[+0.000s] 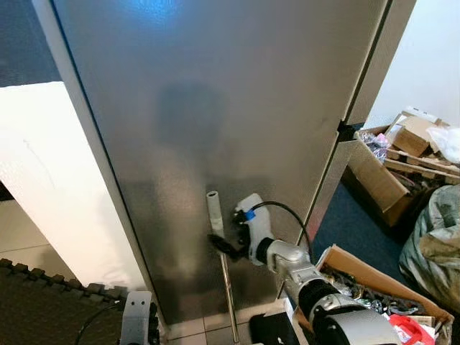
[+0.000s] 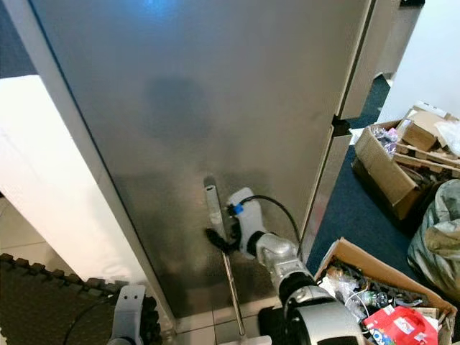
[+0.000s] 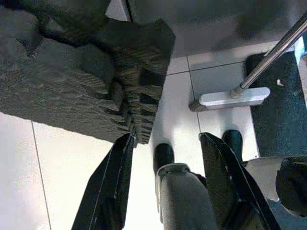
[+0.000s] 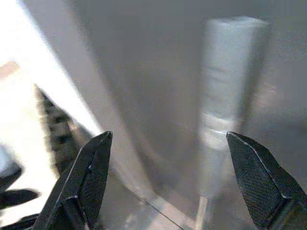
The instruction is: Sweep floor
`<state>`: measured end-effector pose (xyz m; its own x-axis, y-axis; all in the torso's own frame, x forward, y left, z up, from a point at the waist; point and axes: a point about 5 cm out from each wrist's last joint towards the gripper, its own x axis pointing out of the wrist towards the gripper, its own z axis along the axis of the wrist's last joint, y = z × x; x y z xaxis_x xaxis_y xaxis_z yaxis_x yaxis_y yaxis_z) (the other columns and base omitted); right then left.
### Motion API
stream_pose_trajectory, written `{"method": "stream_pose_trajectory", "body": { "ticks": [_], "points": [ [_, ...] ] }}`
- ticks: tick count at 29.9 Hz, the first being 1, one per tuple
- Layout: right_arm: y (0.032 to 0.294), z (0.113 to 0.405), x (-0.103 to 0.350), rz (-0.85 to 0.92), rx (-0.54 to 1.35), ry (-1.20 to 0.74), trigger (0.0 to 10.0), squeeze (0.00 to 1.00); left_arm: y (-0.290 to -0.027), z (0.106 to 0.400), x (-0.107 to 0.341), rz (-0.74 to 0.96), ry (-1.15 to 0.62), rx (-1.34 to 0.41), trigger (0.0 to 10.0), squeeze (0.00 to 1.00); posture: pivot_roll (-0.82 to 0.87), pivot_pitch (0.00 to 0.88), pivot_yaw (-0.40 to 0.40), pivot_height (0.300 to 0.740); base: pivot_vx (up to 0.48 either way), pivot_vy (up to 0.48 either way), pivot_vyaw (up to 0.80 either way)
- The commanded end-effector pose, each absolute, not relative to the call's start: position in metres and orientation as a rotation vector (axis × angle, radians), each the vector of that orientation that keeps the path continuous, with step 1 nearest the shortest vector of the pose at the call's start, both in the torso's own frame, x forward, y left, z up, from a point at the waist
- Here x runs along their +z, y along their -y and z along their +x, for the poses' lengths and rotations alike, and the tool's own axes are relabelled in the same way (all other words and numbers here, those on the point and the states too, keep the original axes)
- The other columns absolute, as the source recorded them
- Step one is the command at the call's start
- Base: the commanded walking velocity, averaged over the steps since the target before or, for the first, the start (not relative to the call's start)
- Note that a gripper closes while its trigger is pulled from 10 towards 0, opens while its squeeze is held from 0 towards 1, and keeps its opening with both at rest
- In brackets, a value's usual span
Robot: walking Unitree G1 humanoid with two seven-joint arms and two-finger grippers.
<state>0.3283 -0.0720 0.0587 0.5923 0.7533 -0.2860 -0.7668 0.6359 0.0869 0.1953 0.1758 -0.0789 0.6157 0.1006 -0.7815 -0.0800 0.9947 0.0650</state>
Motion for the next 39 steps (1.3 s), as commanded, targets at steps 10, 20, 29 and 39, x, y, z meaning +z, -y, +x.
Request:
{"method": "stream_pose_trajectory", "body": {
  "ticks": [10, 20, 29, 39],
  "points": [
    [0.054, 0.33, 0.065, -0.147, 0.912, -0.278, 10.0, 1.0, -0.185, 0.184, -0.083, 0.042, -0.929, 0.113, 10.0, 0.0, 0.02, 0.014, -0.05, 0.74, 0.0, 0.0, 0.0],
    [0.054, 0.339, 0.07, -0.173, 0.73, -0.247, 10.0, 1.0, -0.204, 0.168, -0.088, 0.053, -0.954, 0.128, 10.0, 0.0, 0.04, 0.004, -0.063, 0.74, 0.0, 0.0, 0.0],
    [0.058, 0.354, 0.084, -0.241, 0.582, -0.215, 10.0, 0.0, -0.204, 0.158, -0.092, 0.045, -0.969, 0.138, 10.0, 0.0, 0.06, 0.038, -0.087, 0.74, 0.0, 0.0, 0.0],
    [0.055, 0.364, 0.1, -0.219, 0.497, -0.176, 10.0, 0.0, -0.212, 0.13, -0.099, 0.031, -0.996, 0.168, 10.0, 0.0, 0.09, 0.15, -0.103, 0.74, 0.0, 0.0, 0.0]
  ]
}}
